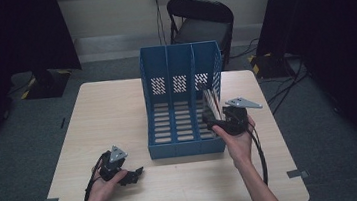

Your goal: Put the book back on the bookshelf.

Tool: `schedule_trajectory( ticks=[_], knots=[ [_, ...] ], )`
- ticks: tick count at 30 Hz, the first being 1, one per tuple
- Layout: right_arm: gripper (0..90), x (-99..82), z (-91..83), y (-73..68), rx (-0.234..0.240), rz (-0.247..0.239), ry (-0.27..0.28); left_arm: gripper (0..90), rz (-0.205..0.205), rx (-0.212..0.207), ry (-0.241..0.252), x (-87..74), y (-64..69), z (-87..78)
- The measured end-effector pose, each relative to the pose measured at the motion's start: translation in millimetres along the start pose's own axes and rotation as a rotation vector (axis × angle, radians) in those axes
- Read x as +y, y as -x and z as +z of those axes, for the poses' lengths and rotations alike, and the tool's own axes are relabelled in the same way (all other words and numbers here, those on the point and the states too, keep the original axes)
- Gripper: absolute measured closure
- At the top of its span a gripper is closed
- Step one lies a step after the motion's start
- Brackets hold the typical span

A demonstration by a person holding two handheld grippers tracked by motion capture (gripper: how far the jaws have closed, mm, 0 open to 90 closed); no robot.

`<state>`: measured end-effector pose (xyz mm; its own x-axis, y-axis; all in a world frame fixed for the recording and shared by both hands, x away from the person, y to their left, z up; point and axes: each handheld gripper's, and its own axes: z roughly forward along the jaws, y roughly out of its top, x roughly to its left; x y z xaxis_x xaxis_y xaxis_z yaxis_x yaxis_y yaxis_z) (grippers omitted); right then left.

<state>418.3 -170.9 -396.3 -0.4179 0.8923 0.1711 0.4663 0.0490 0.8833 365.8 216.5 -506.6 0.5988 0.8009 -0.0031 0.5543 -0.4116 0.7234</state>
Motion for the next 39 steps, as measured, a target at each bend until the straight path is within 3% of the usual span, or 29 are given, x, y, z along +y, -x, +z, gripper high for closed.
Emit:
schedule_trajectory(
  ticks=[6, 14, 22, 29, 32, 37, 39],
  knots=[
    [13.7, -5.4, -9.0, 0.4, 0.045, -0.018, 0.004, 3.9, 0.003, 0.002, -0.007, 0.1, -0.7, 0.0],
    [13.7, -19.8, -20.4, 3.7, 0.06, -0.013, -0.005, 2.3, -0.002, 0.007, -0.009, 0.2, -1.0, 0.5],
    [13.8, -38.6, -25.4, 3.8, 0.065, -0.027, -0.072, 1.3, -0.008, 0.009, -0.011, -0.1, -1.0, 0.5],
    [13.8, -45.4, -36.4, 9.6, 0.07, -0.011, -0.088, 0.0, -0.01, 0.012, -0.015, 0.1, -1.5, 0.7],
    [13.9, -48.9, -41.4, 11.7, 0.097, -0.008, -0.103, 0.0, -0.008, 0.012, -0.015, 0.1, -1.6, 0.7],
    [15.4, -62.2, -48.0, 15.2, 0.101, -0.026, -0.146, 0.0, -0.01, 0.012, -0.015, 0.1, -1.5, 0.7],
    [15.3, -68.0, -49.1, 17.6, 0.129, -0.028, -0.167, 0.0, -0.011, 0.012, -0.014, 0.0, -1.5, 0.7]
  ],
)
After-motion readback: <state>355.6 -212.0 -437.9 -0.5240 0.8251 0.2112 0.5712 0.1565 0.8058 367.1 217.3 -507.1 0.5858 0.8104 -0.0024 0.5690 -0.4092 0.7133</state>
